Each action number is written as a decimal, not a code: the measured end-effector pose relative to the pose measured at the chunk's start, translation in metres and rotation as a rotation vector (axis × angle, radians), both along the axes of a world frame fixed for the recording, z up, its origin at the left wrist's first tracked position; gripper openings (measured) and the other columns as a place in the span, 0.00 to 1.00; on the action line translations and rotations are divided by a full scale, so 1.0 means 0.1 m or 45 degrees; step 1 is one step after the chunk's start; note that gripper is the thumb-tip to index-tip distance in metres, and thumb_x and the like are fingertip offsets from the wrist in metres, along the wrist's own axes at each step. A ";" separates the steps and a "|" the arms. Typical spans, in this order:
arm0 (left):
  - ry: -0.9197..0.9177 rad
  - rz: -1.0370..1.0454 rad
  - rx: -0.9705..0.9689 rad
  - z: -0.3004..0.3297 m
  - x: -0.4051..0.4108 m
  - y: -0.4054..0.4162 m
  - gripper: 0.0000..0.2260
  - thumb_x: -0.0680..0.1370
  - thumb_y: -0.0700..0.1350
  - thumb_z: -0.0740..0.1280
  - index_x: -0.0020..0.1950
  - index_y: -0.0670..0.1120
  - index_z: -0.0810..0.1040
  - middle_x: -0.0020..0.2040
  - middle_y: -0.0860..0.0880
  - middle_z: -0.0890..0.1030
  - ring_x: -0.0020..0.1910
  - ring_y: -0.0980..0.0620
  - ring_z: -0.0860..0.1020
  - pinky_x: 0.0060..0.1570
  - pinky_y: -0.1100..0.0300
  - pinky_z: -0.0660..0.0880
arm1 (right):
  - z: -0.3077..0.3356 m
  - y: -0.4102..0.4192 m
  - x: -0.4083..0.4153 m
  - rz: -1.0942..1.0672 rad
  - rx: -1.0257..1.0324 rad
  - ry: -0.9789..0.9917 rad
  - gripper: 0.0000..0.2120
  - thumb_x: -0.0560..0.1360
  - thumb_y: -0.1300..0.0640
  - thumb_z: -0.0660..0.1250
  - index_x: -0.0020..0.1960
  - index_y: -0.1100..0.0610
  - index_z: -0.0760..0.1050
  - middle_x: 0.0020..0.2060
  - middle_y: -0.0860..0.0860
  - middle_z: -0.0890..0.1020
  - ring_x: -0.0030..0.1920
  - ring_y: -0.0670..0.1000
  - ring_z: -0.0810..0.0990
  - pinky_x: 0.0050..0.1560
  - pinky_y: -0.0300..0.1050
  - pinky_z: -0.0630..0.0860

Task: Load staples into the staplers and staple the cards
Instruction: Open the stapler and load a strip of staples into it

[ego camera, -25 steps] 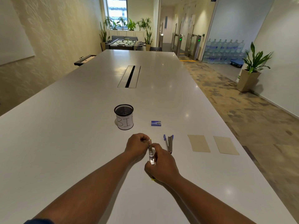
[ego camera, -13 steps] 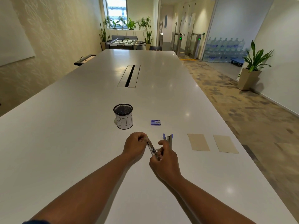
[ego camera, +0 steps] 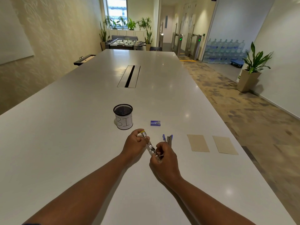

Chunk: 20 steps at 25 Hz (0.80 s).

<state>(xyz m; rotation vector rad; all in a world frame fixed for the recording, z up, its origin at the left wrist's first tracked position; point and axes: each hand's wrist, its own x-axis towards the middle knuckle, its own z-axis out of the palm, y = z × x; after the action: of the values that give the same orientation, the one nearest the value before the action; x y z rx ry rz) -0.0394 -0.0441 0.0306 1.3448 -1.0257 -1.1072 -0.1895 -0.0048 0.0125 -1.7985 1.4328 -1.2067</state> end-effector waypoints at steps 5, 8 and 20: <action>-0.092 0.106 -0.034 -0.02 0.01 0.01 0.16 0.79 0.43 0.72 0.65 0.51 0.76 0.42 0.46 0.85 0.40 0.54 0.82 0.43 0.63 0.78 | -0.01 0.04 -0.02 0.019 -0.112 -0.111 0.16 0.69 0.62 0.67 0.49 0.43 0.72 0.44 0.41 0.78 0.46 0.47 0.78 0.44 0.39 0.77; -0.030 0.027 -0.033 0.00 0.02 0.03 0.16 0.79 0.41 0.72 0.65 0.50 0.76 0.46 0.42 0.84 0.41 0.52 0.82 0.42 0.61 0.80 | 0.01 0.04 -0.03 0.055 -0.134 -0.158 0.17 0.74 0.59 0.70 0.50 0.38 0.71 0.46 0.40 0.79 0.47 0.46 0.79 0.46 0.31 0.74; 0.406 -0.336 0.004 -0.08 0.09 0.03 0.15 0.79 0.34 0.69 0.60 0.50 0.83 0.42 0.35 0.80 0.43 0.41 0.80 0.51 0.51 0.82 | -0.11 -0.11 -0.02 0.105 0.033 0.073 0.21 0.79 0.41 0.64 0.68 0.49 0.74 0.53 0.44 0.82 0.50 0.42 0.81 0.51 0.42 0.81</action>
<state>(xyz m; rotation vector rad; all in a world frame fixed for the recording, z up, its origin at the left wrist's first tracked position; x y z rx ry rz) -0.0306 -0.0415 0.0228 1.0109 -0.9799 -1.4670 -0.1917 -0.0155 0.0017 -1.8694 1.3851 -1.0991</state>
